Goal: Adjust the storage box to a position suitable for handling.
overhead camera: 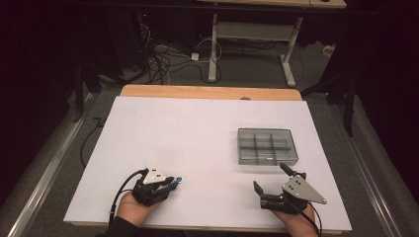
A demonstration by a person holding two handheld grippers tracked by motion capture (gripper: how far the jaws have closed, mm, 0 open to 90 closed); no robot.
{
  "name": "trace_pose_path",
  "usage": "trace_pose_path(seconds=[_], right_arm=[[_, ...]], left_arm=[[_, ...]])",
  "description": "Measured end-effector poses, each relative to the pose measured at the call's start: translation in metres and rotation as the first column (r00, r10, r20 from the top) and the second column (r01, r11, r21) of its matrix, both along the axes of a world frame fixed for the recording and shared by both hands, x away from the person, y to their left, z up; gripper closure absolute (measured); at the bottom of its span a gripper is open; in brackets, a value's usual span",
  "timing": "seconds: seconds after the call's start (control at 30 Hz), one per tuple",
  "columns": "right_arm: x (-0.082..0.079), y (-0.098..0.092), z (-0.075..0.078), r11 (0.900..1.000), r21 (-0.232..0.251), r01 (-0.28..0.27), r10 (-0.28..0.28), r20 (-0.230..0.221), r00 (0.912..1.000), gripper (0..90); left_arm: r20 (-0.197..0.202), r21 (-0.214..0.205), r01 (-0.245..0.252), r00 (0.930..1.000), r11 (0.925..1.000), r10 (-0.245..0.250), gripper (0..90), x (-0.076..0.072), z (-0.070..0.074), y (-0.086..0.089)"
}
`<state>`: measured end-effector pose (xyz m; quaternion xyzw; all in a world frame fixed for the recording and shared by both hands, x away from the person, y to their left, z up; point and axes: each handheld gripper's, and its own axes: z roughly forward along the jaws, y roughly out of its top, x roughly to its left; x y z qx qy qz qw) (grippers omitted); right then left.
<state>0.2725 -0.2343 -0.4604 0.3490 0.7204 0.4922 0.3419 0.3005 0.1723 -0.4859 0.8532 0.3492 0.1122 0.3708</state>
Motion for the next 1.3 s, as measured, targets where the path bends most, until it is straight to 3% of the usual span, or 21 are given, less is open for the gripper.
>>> trace_pose_path(seconds=[0.2,0.37,0.5,0.63,0.83,1.03,1.3], right_arm=[[0.0,0.0,0.0,1.0,-0.001,0.001,-0.001,0.0,1.0,0.1],[0.0,0.0,-0.001,1.0,-0.004,0.004,-0.004,-0.006,1.0,0.1],[0.0,0.0,-0.001,1.0,-0.004,0.005,-0.005,-0.008,1.0,0.1],[0.0,0.0,-0.001,1.0,-0.004,0.006,-0.006,-0.008,0.9999,0.1],[0.0,0.0,-0.001,1.0,-0.004,0.005,-0.006,-0.007,1.0,0.1],[0.0,-0.001,-0.001,1.0,-0.003,0.007,-0.007,-0.005,1.0,0.2],[0.0,-0.001,-0.001,1.0,-0.003,0.006,-0.006,-0.007,1.0,0.2]], left_arm=[[0.001,0.003,0.016,0.9999,0.9999,-0.016,70.5,0.0,0.001,-0.006],[0.011,0.021,0.062,0.998,0.9979,-0.062,70.6,-0.002,0.003,-0.028],[0.016,0.029,0.132,0.9911,0.9909,-0.132,70.5,-0.007,0.002,-0.058],[0.023,0.027,0.161,0.9867,0.9867,-0.161,70.5,-0.011,0.002,-0.075],[0.023,0.019,0.228,0.9734,0.9735,-0.228,70.5,-0.015,0.003,-0.106],[0.031,0.013,0.261,0.9648,0.9653,-0.261,70.5,-0.015,0.006,-0.124],[0.038,0.0,0.261,0.9646,0.9653,-0.261,70.4,-0.009,0.006,-0.14]])
